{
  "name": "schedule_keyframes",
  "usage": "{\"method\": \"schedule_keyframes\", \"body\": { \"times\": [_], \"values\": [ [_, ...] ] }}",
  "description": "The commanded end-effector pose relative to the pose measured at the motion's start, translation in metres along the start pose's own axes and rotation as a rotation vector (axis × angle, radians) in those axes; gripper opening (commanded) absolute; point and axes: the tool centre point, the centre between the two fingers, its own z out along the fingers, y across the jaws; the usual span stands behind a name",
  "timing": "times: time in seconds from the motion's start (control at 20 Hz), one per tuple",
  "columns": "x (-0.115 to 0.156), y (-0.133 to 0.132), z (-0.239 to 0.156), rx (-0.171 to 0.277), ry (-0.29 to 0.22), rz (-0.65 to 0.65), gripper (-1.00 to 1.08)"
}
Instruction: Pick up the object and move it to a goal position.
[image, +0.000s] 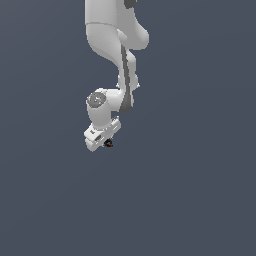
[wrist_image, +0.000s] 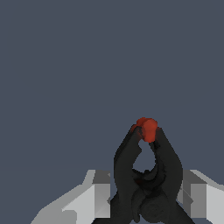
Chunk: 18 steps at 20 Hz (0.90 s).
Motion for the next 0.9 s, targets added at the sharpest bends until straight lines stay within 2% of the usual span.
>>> {"method": "schedule_keyframes", "body": {
  "times": [0.0,0.45,0.85],
  "values": [
    [-0.015,0.006,-0.004,-0.001,0.0,0.001,-1.0],
    [-0.077,0.03,-0.021,0.0,0.0,0.001,-1.0],
    [-0.092,0.037,-0.025,0.0,0.0,0.001,-1.0]
  ]
}}
